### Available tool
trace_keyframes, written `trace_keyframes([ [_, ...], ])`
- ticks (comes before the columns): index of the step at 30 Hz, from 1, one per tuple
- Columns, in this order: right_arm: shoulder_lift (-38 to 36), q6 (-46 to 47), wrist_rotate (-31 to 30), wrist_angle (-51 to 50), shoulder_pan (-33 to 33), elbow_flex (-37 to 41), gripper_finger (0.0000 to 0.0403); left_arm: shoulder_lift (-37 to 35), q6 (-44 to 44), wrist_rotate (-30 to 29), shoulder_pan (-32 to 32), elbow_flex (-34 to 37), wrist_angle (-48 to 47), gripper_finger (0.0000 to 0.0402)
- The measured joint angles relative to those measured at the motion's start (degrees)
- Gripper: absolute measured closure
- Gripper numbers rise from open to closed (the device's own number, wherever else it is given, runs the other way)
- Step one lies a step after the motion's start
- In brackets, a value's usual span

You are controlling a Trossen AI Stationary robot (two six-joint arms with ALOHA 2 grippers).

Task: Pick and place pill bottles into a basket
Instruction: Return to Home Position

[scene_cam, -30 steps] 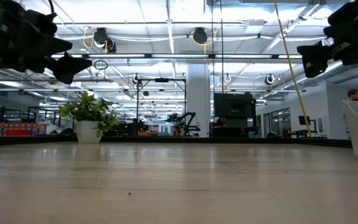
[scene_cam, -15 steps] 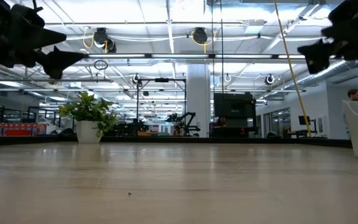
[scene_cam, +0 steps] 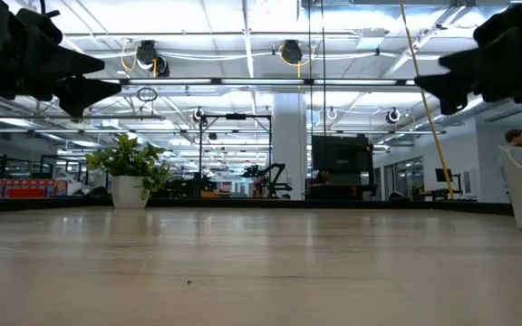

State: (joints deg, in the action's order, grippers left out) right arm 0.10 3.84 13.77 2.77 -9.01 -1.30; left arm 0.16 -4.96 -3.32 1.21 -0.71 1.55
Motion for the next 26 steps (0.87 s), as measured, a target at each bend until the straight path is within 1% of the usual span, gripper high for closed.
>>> trace_keyframes([
  [2, 0.51, -0.06, -3.68, -0.29, 0.94, 0.07, 0.0151, 0.0, 0.5, -0.19, -0.59, 0.0, 0.01, 0.0092],
  [4, 0.52, -0.24, -4.55, -0.43, 1.83, 0.08, 0.0151, 0.08, 0.58, -0.21, -0.97, 0.0, -0.01, 0.0092],
  [8, 0.51, -0.31, -4.8, -0.49, 3.56, 0.13, 0.0151, 0.17, 0.67, -0.25, -1.09, 0.0, -0.13, 0.0092],
  [12, 0.5, 2.22, -4.8, -0.5, 4.72, 0.2, 0.0151, 0.2, -1.56, 0.62, -1.09, 0.0, -0.25, 0.0092],
  [26, 0.5, 2.53, -4.8, -0.4, 4.73, 0.31, 0.0151, 0.2, -1.35, 1.32, -1.09, 0.13, 1.41, 0.0092],
])
